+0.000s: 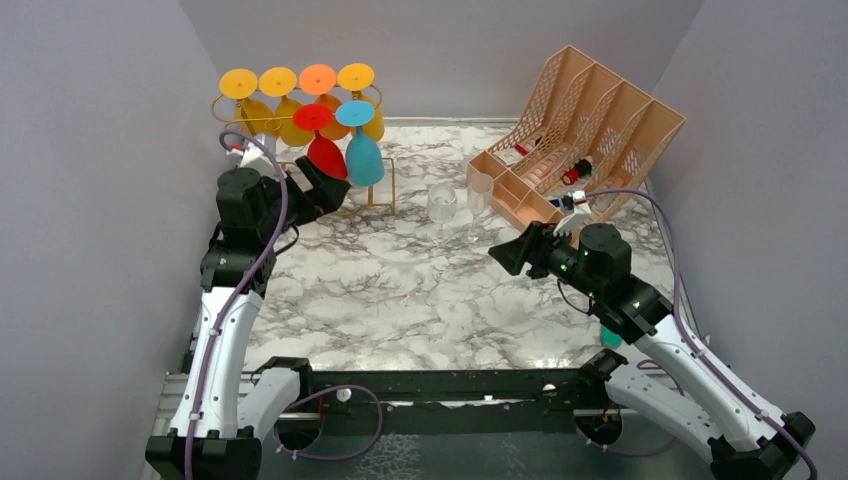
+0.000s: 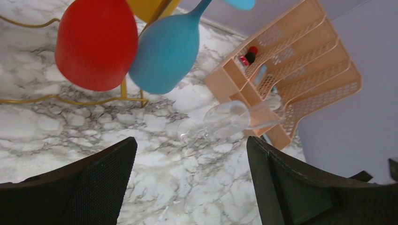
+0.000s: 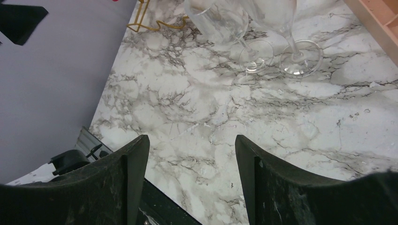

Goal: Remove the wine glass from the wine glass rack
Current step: Pick up the wine glass from the wine rack.

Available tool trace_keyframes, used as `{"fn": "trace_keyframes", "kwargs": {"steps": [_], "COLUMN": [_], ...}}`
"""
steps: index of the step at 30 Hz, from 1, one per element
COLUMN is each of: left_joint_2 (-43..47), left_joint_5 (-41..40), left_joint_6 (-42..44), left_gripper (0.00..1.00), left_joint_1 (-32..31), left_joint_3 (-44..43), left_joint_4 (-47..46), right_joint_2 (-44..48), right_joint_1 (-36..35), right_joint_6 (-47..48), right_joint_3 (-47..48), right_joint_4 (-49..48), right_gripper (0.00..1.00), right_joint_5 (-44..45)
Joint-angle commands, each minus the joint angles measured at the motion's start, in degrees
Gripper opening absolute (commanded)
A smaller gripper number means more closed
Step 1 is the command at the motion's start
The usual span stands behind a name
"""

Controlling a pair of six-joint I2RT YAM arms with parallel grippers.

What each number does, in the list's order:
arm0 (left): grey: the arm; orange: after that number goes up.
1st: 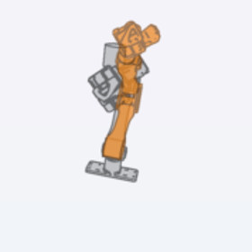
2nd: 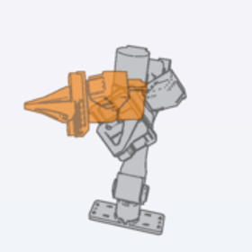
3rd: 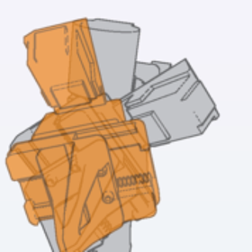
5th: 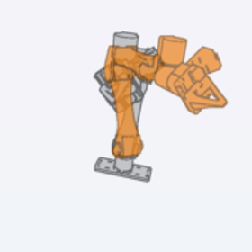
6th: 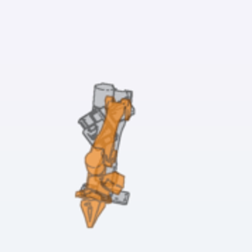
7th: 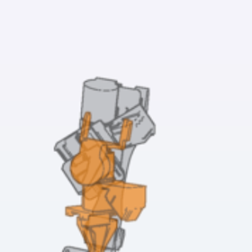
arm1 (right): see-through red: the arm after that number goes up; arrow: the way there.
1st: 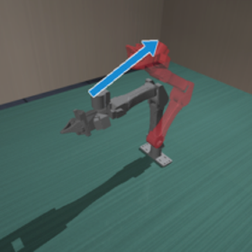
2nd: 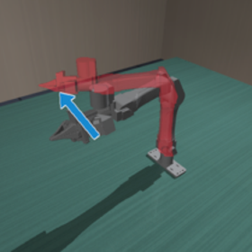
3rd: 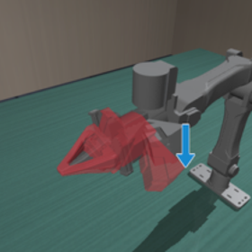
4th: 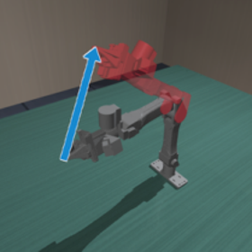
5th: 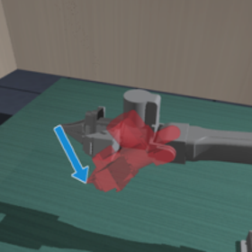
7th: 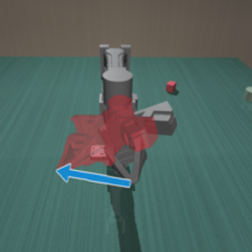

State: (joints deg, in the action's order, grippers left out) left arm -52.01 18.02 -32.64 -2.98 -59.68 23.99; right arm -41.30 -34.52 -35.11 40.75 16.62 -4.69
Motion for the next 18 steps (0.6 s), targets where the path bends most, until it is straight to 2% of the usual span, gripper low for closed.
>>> {"fn": "trace_keyframes", "kwargs": {"steps": [1,10,18], "left_joint_2": [-3.72,-9.36,-12.03], "left_joint_5": [4.60,0.39,-3.51], "left_joint_6": [-5.32,-14.65,-22.46], "left_gripper": [0.87,0.78,0.69], "left_joint_1": [2.25,6.69,8.13], "left_joint_3": [-7.26,-11.74,-12.03], "left_joint_4": [-0.44,-1.91,-9.90], "right_joint_2": [1.21,1.72,1.76], "right_joint_1": [-0.28,-0.28,-0.28], "right_joint_6": [1.36,2.85,2.68], "right_joint_3": [-0.53,0.59,0.70], "right_joint_4": [0.74,1.69,1.69], "right_gripper": [0.70,0.70,0.70], "right_joint_5": [3.26,3.50,3.20]}}
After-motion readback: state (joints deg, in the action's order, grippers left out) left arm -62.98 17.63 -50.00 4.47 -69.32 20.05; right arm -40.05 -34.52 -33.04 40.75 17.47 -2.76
